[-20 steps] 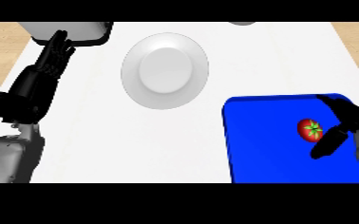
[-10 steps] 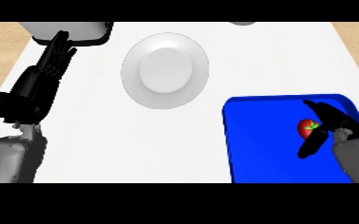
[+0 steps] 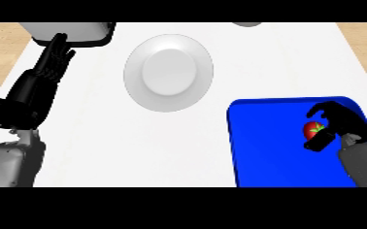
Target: Pick the tomato from the tray and place it in the plate
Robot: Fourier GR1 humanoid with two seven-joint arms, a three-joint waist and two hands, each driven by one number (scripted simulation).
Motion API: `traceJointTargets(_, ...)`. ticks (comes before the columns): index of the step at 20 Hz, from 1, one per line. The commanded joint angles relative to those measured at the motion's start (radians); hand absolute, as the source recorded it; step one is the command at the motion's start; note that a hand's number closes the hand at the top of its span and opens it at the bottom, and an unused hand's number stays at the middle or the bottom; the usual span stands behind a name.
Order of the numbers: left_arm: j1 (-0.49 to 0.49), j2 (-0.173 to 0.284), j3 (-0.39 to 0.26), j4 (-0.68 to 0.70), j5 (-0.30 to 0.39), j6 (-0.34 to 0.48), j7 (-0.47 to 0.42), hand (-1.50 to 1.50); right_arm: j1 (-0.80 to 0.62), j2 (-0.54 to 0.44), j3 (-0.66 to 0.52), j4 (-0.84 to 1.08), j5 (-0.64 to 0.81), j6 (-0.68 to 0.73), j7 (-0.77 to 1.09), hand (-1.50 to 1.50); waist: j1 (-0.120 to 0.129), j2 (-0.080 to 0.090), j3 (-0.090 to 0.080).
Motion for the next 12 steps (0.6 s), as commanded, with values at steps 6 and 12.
traceJointTargets(6,-0.061,-0.026,-0.031,0.038,0.000,-0.022,-0.008,0.00,-0.244,-0.106,0.053,0.151,0.136,-0.091,-0.378,1.50,0.073,0.035,0.013)
traceJointTargets(12,-0.081,-0.036,-0.051,0.017,0.004,-0.030,0.008,0.00,-0.402,-0.161,0.039,0.264,0.142,-0.162,-0.685,1.50,0.113,0.043,0.015)
